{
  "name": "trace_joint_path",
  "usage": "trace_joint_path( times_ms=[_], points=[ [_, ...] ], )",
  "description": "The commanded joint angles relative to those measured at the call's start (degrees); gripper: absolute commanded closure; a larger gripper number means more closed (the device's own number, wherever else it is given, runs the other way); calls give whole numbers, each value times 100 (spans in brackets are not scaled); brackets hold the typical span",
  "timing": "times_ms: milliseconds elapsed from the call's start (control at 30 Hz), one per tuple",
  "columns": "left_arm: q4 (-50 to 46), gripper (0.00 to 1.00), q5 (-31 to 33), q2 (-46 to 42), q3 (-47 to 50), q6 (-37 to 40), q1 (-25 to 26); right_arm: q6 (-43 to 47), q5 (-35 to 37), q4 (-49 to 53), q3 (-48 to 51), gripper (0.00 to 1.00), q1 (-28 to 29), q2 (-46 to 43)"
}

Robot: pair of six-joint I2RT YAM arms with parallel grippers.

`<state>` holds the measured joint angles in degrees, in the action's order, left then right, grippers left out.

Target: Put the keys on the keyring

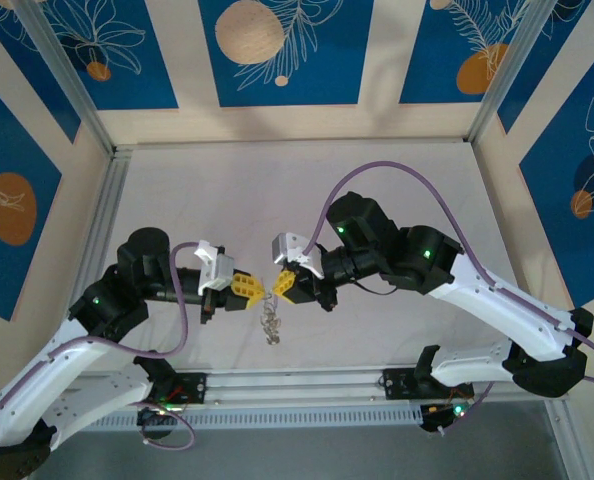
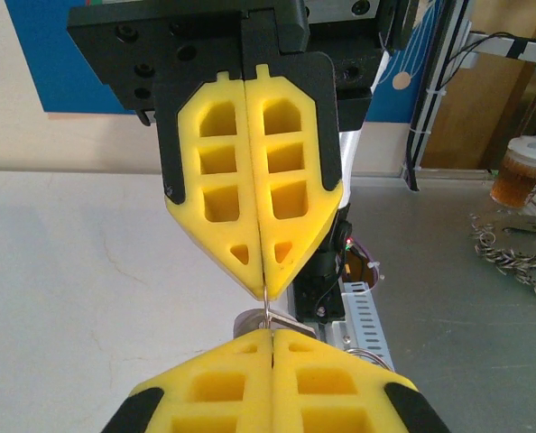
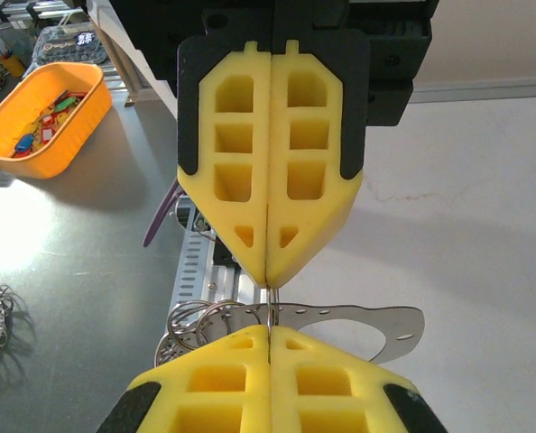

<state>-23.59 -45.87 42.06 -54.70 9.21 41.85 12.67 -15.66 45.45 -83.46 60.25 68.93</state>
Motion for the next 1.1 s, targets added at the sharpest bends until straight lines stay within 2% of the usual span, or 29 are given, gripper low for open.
trace_joint_path(
  times_ms=[0,667,1067],
  points=[
    [176,100,-90,-105,-110,63,-40,54,-174,-25,96,100,26,0],
    [221,100,-72,-111,-109,28,-47,140,-113,-108,187,100,31,15],
    [270,100,-28,-66,-111,-17,-51,131,1,-312,442,100,-32,-304]
  ],
)
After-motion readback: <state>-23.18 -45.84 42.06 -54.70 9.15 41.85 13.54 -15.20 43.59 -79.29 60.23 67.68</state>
